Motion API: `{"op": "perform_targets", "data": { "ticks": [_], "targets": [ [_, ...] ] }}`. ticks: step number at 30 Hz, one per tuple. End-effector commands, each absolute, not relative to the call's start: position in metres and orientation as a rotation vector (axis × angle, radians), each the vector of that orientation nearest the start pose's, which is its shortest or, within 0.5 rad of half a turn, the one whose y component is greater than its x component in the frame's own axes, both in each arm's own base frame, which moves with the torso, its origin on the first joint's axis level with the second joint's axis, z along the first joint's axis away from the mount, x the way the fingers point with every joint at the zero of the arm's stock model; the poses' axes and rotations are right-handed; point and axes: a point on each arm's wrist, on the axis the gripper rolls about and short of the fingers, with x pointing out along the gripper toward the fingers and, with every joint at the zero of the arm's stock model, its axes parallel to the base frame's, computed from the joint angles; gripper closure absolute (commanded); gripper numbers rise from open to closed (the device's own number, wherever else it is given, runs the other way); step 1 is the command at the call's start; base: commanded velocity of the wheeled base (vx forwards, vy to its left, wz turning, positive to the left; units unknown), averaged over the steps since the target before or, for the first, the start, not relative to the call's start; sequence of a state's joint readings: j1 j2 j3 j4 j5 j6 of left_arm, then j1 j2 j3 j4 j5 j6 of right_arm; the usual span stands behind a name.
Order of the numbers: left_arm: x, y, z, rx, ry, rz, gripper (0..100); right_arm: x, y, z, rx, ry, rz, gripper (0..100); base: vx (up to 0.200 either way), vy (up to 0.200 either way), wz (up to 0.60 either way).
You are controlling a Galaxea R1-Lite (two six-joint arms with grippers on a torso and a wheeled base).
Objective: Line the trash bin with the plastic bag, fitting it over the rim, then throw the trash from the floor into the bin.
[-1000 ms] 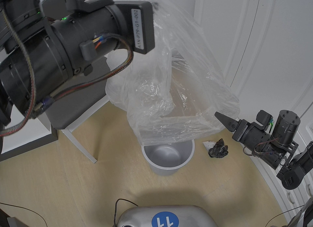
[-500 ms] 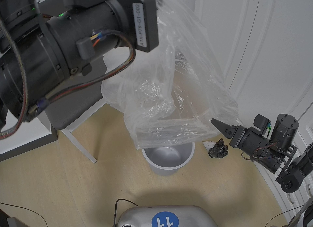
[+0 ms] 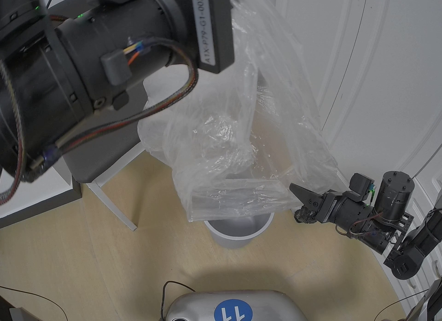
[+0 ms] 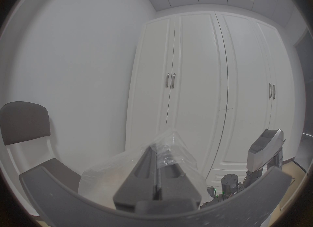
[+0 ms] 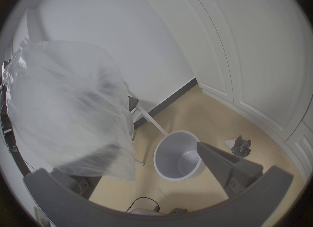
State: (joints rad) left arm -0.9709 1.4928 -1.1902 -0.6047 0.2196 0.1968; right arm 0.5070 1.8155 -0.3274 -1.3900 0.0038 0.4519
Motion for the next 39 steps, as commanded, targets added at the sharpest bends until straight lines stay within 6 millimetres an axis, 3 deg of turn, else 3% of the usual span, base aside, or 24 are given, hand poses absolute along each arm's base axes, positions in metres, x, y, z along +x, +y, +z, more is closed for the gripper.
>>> {"op": "perform_targets", "data": {
  "ticks": [1, 4, 7, 19, 20, 26, 32, 37, 39],
  "targets": [
    [0.151, -0.216, 0.349, 0.000, -0.323, -0.724, 100, 0.231, 0.130, 0.111, 0.420, 0.176, 0.496, 0, 0.000, 0.000, 0.00],
    [0.150, -0.216, 0.350, -0.009, -0.323, -0.729, 100, 0.233, 0.130, 0.110, 0.439, 0.122, 0.505, 0, 0.000, 0.000, 0.00],
    [0.149, -0.216, 0.350, -0.012, -0.327, -0.730, 100, 0.236, 0.132, 0.098, 0.423, 0.166, 0.492, 0, 0.000, 0.000, 0.00],
    [0.150, -0.216, 0.348, -0.015, -0.319, -0.731, 100, 0.235, 0.134, 0.101, 0.434, 0.159, 0.503, 0, 0.000, 0.000, 0.00],
    [0.150, -0.216, 0.348, -0.014, -0.318, -0.730, 100, 0.235, 0.134, 0.103, 0.438, 0.153, 0.504, 100, 0.000, 0.000, 0.00],
    [0.151, -0.217, 0.346, -0.031, -0.305, -0.734, 100, 0.232, 0.132, 0.114, 0.486, 0.120, 0.513, 100, 0.000, 0.000, 0.00],
    [0.162, -0.211, 0.337, -0.081, -0.244, -0.700, 100, 0.229, 0.119, 0.140, 0.555, 0.027, 0.520, 100, 0.000, 0.000, 0.00],
    [0.176, -0.202, 0.313, -0.101, -0.151, -0.649, 100, 0.231, 0.094, 0.160, 0.560, -0.067, 0.495, 100, 0.000, 0.000, 0.00],
    [0.184, -0.194, 0.288, -0.061, -0.075, -0.609, 100, 0.235, 0.076, 0.176, 0.557, -0.111, 0.467, 100, 0.000, 0.000, 0.00]
  ]
}}
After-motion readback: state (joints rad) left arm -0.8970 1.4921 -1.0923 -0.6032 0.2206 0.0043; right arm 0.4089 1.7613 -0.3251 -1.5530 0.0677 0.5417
